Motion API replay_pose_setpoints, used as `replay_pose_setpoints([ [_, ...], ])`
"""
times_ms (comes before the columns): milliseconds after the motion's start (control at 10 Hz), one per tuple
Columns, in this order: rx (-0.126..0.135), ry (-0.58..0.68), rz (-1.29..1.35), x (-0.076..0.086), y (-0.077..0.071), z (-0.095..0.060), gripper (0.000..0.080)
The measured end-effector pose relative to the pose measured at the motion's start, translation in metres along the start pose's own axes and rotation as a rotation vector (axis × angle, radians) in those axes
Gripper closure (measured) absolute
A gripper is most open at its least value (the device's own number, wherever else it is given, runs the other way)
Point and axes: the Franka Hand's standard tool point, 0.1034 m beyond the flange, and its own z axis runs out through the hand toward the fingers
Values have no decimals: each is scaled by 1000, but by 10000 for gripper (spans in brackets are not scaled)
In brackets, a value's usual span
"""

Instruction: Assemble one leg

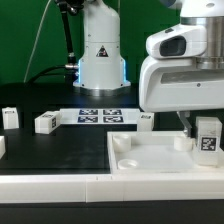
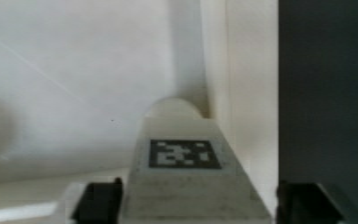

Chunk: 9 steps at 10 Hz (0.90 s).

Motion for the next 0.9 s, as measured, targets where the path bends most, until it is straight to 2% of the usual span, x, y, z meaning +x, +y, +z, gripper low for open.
replay_pose_setpoints([
  [500,5,4,83,0,2,1,506],
  [600,32,10,247,1,3,1,506],
  [700,48,13,337,1,4,1,506],
  [900,63,12,594,2,4,2,506],
])
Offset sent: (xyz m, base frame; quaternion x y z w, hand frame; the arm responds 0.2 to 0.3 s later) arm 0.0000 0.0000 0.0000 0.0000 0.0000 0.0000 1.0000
